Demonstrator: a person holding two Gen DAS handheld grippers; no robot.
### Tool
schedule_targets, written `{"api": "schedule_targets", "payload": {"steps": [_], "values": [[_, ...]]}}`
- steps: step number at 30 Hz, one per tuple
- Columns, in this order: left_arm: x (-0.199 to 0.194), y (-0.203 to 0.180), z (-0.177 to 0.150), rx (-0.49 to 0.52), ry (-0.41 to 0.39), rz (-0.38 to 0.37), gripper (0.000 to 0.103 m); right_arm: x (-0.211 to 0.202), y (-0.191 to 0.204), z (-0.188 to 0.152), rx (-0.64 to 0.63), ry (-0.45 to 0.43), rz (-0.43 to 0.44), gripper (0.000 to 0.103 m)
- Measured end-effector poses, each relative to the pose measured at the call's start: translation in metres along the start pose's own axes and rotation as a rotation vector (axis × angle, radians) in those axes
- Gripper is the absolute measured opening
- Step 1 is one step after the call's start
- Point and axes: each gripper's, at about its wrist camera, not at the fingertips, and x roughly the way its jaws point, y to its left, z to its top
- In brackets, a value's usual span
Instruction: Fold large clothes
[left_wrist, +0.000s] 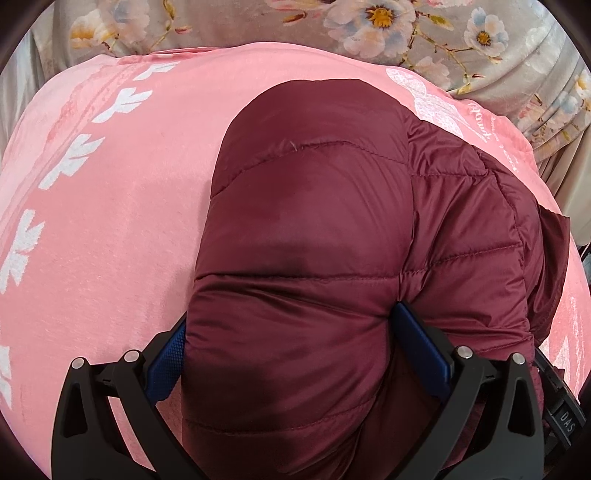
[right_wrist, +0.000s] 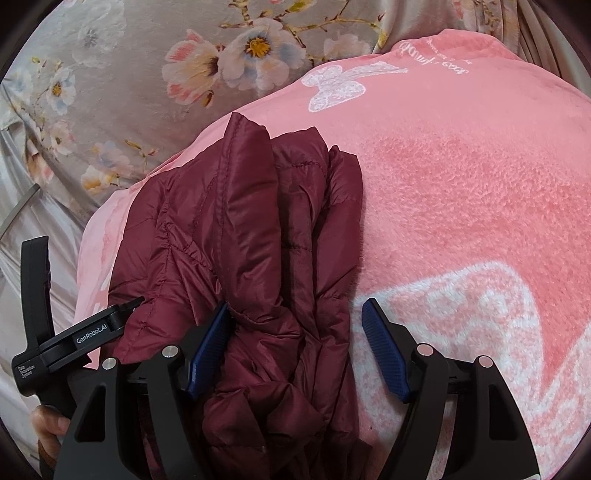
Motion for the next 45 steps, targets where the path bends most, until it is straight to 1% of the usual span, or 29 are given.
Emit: {"api": "schedule_targets", "payload": {"steps": [4,6,7,9,11,12,14,15,16,17,18,19,20,21,22,25,28,31,34,36,39,42,45], "values": [[0.000,0.001,-0.001,-0.002,0.000,-0.003,0.098,0.001,-0.001,0.000,0.005,0.003,0.026,0.066],[0.000,0.002,-0.001,-0.003,0.001,-0.004,0.098,0.002,-0.002,0.001,0.011,0.010,0.052,0.061],[0.000,0.001,0.000,-0.003,0.002,-0.005,0.098,0.003,-0.003,0.001,0.024,0.020,0.077,0.055],[0.001,0.005,0.001,-0.013,0.012,-0.025,0.098,0.005,-0.005,0.002,0.046,0.030,0.097,0.052],[0.001,0.010,0.003,-0.028,0.033,-0.062,0.098,0.006,-0.008,0.004,0.084,0.052,0.129,0.046],[0.001,0.012,0.004,-0.035,0.046,-0.082,0.098,0.007,-0.010,0.005,0.110,0.066,0.149,0.044],[-0.002,0.016,0.006,-0.043,0.065,-0.113,0.093,0.008,-0.011,0.005,0.138,0.079,0.167,0.037],[-0.005,0.016,0.007,-0.044,0.069,-0.122,0.086,0.006,-0.012,0.007,0.150,0.085,0.175,0.035],[-0.008,0.017,0.007,-0.045,0.069,-0.130,0.078,0.004,-0.011,0.008,0.154,0.086,0.177,0.030],[-0.014,0.016,0.007,-0.039,0.066,-0.138,0.073,0.001,-0.010,0.009,0.156,0.084,0.177,0.025],[-0.020,0.016,0.008,-0.032,0.060,-0.146,0.062,-0.002,-0.007,0.011,0.162,0.130,0.169,0.023],[-0.026,0.015,0.009,-0.025,0.051,-0.155,0.056,-0.007,-0.003,0.013,0.155,0.124,0.160,0.020],[-0.036,0.013,0.010,-0.012,0.039,-0.173,0.045,-0.012,0.002,0.015,0.145,0.114,0.152,0.019],[-0.043,0.011,0.012,-0.002,0.029,-0.187,0.037,-0.018,0.007,0.017,0.134,0.100,0.148,0.019],[-0.051,0.010,0.013,0.008,0.016,-0.202,0.033,-0.023,0.012,0.019,0.126,0.088,0.148,0.018],[-0.081,0.001,0.017,0.057,-0.044,-0.240,0.030,-0.047,0.028,0.026,0.084,0.031,0.142,0.017],[-0.113,-0.006,0.022,0.106,-0.130,-0.260,0.030,-0.077,0.046,0.034,0.035,-0.050,0.141,0.017],[-0.152,-0.009,0.026,0.157,-0.243,-0.276,0.030,-0.108,0.067,0.045,-0.019,-0.148,0.157,0.017],[-0.192,-0.008,0.035,0.212,-0.372,-0.278,0.031,-0.133,0.093,0.056,-0.072,-0.241,0.179,0.017],[-0.216,-0.002,0.040,0.242,-0.449,-0.270,0.031,-0.150,0.117,0.064,-0.134,-0.315,0.191,0.017],[-0.241,0.010,0.050,0.267,-0.546,-0.249,0.031,-0.160,0.157,0.075,-0.226,-0.396,0.188,0.017],[-0.259,0.030,0.063,0.279,-0.619,-0.213,0.031,-0.159,0.189,0.084,-0.284,-0.437,0.197,0.017],[-0.270,0.053,0.070,0.288,-0.676,-0.170,0.031,-0.150,0.219,0.091,-0.340,-0.466,0.205,0.017]]}}
